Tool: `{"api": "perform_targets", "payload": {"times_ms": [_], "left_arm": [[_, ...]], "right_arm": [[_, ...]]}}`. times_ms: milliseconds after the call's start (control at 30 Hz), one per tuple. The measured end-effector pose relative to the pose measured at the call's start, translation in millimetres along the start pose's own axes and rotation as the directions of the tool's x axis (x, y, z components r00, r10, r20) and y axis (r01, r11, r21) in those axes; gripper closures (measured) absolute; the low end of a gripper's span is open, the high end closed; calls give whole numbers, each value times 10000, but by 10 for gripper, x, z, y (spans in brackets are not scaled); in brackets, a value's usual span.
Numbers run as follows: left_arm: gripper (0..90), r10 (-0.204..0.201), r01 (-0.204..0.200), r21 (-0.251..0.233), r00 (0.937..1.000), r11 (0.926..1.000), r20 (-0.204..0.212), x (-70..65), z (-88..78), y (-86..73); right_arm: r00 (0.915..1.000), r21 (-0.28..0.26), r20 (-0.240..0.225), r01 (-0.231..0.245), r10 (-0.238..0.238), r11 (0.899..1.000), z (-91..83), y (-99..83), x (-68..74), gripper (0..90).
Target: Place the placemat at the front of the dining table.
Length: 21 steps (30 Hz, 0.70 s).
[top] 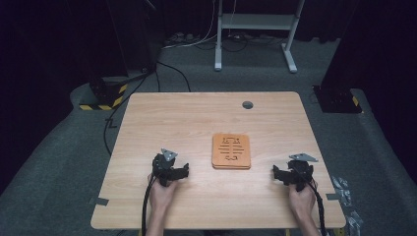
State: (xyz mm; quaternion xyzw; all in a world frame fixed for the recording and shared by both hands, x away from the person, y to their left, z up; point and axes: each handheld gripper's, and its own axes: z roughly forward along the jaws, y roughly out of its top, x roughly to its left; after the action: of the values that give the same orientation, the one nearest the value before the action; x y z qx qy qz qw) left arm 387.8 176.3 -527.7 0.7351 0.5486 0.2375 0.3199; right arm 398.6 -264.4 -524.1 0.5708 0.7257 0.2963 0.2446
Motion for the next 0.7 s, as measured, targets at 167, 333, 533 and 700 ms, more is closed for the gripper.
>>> {"api": "perform_targets", "payload": {"times_ms": [167,333,533,700], "left_arm": [[146,-9,9,0,10000,10000,-7,0,0,0],[157,-84,84,-31,10000,10000,-35,-1,-3,-2],[158,-135,135,-76,9999,9999,-39,-3,-1,-4],[158,-130,129,-77,9999,9999,-21,-3,-1,-4]], "right_arm": [[10000,-15,29,56,-56,10000,-6,-9,20,99],[10000,32,12,54,-54,10000,-3,-2,19,96],[9997,-28,-14,258,-258,9997,4,6,3,114],[9994,375,-246,257,-248,9990,-17,55,28,172]]}}
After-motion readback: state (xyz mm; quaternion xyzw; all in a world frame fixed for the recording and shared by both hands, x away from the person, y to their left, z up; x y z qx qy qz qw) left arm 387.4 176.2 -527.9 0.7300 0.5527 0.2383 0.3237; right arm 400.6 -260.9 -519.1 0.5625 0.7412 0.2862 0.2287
